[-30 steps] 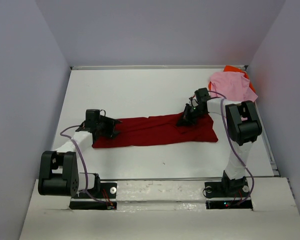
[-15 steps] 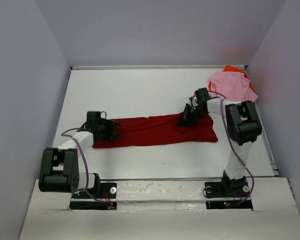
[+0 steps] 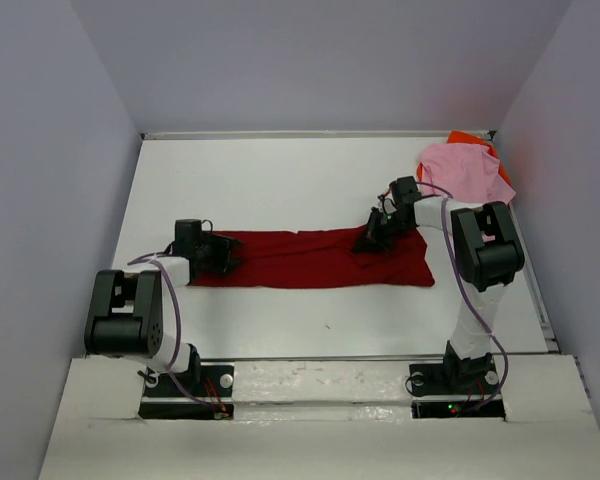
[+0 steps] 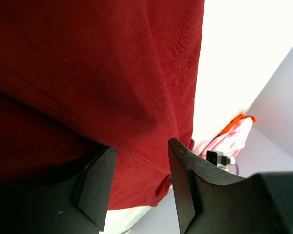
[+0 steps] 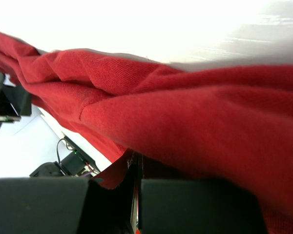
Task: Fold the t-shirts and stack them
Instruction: Fold the other side of the tshirt into a rectangle
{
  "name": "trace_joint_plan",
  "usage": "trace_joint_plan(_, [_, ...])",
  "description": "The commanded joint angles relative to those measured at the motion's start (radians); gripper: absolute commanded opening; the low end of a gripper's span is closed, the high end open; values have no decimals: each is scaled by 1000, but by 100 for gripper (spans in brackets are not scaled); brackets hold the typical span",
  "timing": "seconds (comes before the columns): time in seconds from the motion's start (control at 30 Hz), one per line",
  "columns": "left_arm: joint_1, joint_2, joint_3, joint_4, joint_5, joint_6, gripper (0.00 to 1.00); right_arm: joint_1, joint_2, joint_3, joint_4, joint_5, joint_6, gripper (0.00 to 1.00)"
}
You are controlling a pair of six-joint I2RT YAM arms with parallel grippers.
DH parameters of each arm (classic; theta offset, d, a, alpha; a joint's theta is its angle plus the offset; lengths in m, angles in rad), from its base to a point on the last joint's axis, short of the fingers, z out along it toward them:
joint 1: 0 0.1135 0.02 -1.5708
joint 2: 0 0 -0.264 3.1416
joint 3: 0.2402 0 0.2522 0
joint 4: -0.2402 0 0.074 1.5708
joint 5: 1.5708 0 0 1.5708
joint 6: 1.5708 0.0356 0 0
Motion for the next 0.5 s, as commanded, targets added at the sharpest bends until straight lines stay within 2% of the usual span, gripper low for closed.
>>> trace_joint_plan(0.0, [33, 66, 33, 85, -38, 21, 59, 5, -11, -49, -15, 69, -37, 0])
trace_joint_plan(0.17, [70, 122, 137, 78, -42, 65, 60, 5, -28, -90, -11, 69, -45, 0])
trace_joint_plan(0.47, [73, 157, 325, 2, -66, 112, 60, 5, -57, -136, -6, 67, -54, 0])
